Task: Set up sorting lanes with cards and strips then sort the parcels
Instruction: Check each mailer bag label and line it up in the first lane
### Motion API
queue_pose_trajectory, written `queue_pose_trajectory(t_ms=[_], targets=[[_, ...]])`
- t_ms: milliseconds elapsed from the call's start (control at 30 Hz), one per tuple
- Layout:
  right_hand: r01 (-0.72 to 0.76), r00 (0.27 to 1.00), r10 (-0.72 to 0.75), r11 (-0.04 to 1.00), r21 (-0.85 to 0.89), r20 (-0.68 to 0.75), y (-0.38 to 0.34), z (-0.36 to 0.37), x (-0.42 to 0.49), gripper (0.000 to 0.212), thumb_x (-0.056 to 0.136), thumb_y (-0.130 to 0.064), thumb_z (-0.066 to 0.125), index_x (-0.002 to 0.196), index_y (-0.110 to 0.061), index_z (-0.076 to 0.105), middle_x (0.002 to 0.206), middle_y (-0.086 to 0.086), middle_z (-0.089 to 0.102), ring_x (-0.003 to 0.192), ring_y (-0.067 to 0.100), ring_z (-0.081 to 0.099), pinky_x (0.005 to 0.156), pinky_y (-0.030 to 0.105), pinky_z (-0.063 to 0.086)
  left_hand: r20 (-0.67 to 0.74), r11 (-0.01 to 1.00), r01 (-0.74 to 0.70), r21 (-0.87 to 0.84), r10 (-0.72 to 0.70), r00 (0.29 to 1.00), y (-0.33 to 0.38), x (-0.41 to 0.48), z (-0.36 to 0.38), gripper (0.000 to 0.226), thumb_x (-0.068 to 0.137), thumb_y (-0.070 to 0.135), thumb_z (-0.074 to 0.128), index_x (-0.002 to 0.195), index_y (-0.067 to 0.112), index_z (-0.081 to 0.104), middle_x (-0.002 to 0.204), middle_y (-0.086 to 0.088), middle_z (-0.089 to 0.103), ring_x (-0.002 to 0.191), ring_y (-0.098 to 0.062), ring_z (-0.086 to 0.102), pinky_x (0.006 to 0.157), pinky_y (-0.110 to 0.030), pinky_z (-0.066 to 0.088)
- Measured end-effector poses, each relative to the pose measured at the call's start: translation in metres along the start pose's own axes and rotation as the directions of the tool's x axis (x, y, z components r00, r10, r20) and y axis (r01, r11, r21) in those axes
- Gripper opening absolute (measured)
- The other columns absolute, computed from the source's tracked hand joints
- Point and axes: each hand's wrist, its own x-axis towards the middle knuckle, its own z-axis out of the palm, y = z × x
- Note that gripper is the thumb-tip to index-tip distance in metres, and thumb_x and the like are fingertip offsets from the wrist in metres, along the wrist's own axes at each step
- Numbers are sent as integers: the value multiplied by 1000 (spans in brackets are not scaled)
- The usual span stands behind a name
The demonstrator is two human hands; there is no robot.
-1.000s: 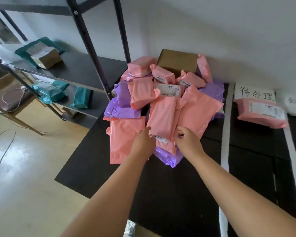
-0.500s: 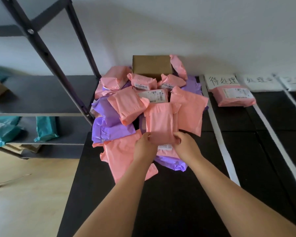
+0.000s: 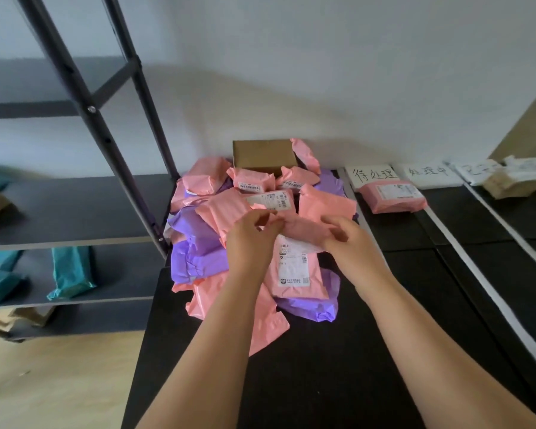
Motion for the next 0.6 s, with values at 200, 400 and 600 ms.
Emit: queue_pose_trajectory(t_ms=[200,400,600], targets=[[156,987,-147,977,145,-73,-34,-7,-16,39,84,-32,79,117,-28,57,107,-18,63,87,-21,59,60,1,45,-109,990,-9,-139,-6,994,28,8,-28,13,88,35,72,85,22,70,75,13,68,69,-3,60,59,-12,43],[263,951,-254,964,33,-176,-61,-8,-26,7,92,-22,70,87,-17,70,82,-10,72,77,1,67,58,13,50,-132,951,8,-310,-51,990,55,-1,-50,20,88,39,71,79,22,73,61,16,65,52,9,54,49,-6,38],[330,926,-271,919,217,-263,-94,-16,-32,7,91,-21,70,87,-17,73,81,-8,75,75,9,70,64,24,51,-10,917,-11,-399,8,1000,70,-16,-78,17,87,32,74,96,18,76,85,10,76,78,-2,69,63,-10,50]])
